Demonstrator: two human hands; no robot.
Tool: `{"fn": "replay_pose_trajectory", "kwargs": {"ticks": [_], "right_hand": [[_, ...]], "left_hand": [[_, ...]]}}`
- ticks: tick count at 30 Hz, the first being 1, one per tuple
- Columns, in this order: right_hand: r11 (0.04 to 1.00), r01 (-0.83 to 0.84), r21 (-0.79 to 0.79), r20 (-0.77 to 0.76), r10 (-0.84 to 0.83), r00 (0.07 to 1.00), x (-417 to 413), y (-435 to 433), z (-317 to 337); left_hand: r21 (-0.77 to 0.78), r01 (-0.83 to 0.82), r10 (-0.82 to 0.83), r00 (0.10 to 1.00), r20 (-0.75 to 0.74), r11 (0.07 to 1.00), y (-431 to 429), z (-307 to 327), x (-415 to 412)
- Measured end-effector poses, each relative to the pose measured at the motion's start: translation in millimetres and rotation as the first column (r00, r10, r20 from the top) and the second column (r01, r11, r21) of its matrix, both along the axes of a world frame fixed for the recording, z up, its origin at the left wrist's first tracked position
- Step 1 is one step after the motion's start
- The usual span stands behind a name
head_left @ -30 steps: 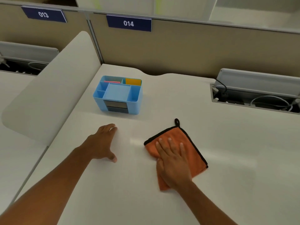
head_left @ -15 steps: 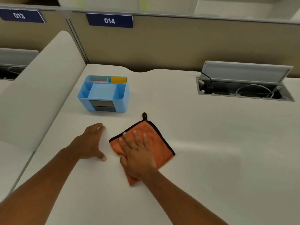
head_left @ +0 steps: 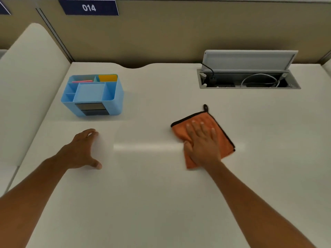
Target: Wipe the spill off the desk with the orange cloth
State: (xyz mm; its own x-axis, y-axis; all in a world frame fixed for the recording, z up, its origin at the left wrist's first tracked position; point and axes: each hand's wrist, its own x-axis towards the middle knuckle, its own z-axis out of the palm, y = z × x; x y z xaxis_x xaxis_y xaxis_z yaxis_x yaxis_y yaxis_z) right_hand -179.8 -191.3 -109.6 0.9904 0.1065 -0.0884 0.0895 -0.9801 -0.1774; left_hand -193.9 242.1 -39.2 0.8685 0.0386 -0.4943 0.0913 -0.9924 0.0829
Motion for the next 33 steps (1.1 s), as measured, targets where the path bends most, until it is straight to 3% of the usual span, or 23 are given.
{"fn": "replay_pose_trajectory", "kwargs": {"ticks": [3,7,13,20,25,33], "right_hand": [[0.995,0.099,-0.005,0.023,-0.099,0.995,-15.7,-43.7,2.5],[0.998,0.069,-0.014,0.033,-0.069,0.997,-63.6,-71.5,-1.3],[0.997,0.076,0.009,0.003,-0.076,0.997,-97.5,-35.1,-2.9],[0.987,-0.143,0.077,-0.048,0.146,0.988,-107.2,42.7,6.3],[0.936,-0.335,0.105,-0.141,0.347,0.927,-102.4,108.0,16.8],[0.856,-0.508,0.094,-0.04,0.514,0.857,-61.3,185.8,11.0]], "left_hand": [[0.0,0.001,-0.001,1.0,0.007,1.0,1.0,-1.4,-0.2],[0.001,0.027,-0.027,1.0,0.007,1.0,-0.7,-4.2,1.2],[0.009,0.029,-0.029,1.0,-0.003,1.0,2.4,-0.6,1.2],[0.013,0.019,-0.019,1.0,-0.006,1.0,3.5,-0.9,1.0],[0.004,0.016,-0.016,1.0,0.0,1.0,6.2,-4.1,0.8],[-0.007,0.003,-0.003,1.0,0.018,1.0,9.4,-8.6,0.6]]}}
